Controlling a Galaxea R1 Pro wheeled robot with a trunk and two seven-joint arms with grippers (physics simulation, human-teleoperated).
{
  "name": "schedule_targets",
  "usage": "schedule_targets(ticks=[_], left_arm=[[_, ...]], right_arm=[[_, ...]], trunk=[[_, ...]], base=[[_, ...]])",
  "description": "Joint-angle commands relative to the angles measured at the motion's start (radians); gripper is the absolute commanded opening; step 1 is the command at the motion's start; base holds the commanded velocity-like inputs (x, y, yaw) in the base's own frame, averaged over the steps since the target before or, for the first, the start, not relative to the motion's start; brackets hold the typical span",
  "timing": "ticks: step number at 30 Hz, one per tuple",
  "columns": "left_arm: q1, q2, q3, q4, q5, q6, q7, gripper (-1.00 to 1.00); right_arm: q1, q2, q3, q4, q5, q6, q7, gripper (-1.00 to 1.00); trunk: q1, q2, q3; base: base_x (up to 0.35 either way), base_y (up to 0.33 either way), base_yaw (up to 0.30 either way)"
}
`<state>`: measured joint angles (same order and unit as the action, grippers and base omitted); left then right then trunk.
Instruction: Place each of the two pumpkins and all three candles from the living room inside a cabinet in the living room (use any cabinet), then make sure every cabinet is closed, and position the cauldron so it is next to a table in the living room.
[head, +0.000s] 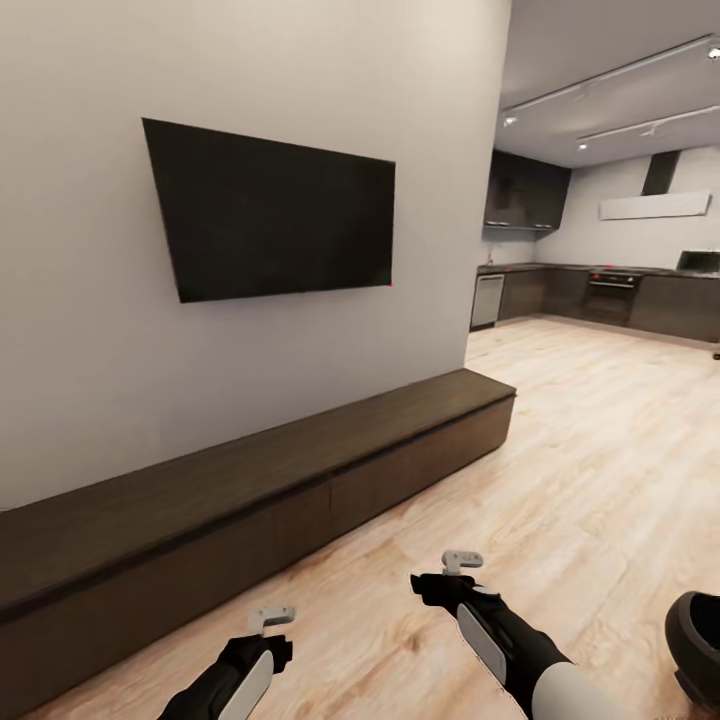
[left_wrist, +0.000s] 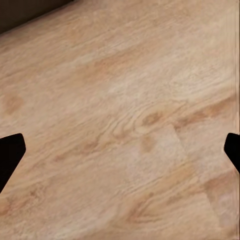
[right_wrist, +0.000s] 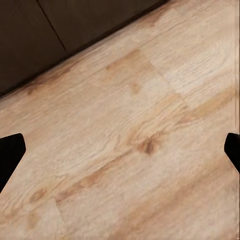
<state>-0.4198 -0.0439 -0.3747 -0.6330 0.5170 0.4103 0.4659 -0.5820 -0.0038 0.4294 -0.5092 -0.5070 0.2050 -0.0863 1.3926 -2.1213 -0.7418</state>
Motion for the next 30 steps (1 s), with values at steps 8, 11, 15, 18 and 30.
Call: schedule_targets(ticks=[8,11,15,18,30], left_arm=[[0.000,0.001,-0.006,-0.002,0.010,0.002,0.010,1.00],[0.000,0.001,-0.006,-0.002,0.011,0.002,0.010,1.00],[0.000,0.002,-0.006,-0.002,0.011,0.002,0.010,1.00],[0.000,0.001,-0.006,-0.002,0.011,0.002,0.010,1.00],[0.000,0.001,-0.006,-0.002,0.012,0.002,0.010,1.00]], right_arm=[[-0.001,-0.001,0.006,-0.002,-0.007,0.004,-0.008,1.00],[-0.001,-0.001,0.006,-0.003,-0.007,0.004,-0.010,1.00],[-0.001,0.001,0.006,-0.003,-0.005,0.004,-0.009,1.00],[-0.001,0.002,0.006,-0.003,-0.005,0.004,-0.009,1.00],[-0.001,0.000,0.006,-0.003,-0.006,0.004,-0.007,1.00]], trunk=[[0.000,0.000,-0.006],[0.000,0.000,-0.007],[0.000,0.000,-0.008],[0.000,0.000,-0.008],[0.000,0.000,-0.013]], base=[[0.253,-0.061,-0.275],[0.268,-0.006,-0.185],[0.267,-0.002,-0.052],[0.208,0.000,-0.120],[0.025,0.000,-0.247]])
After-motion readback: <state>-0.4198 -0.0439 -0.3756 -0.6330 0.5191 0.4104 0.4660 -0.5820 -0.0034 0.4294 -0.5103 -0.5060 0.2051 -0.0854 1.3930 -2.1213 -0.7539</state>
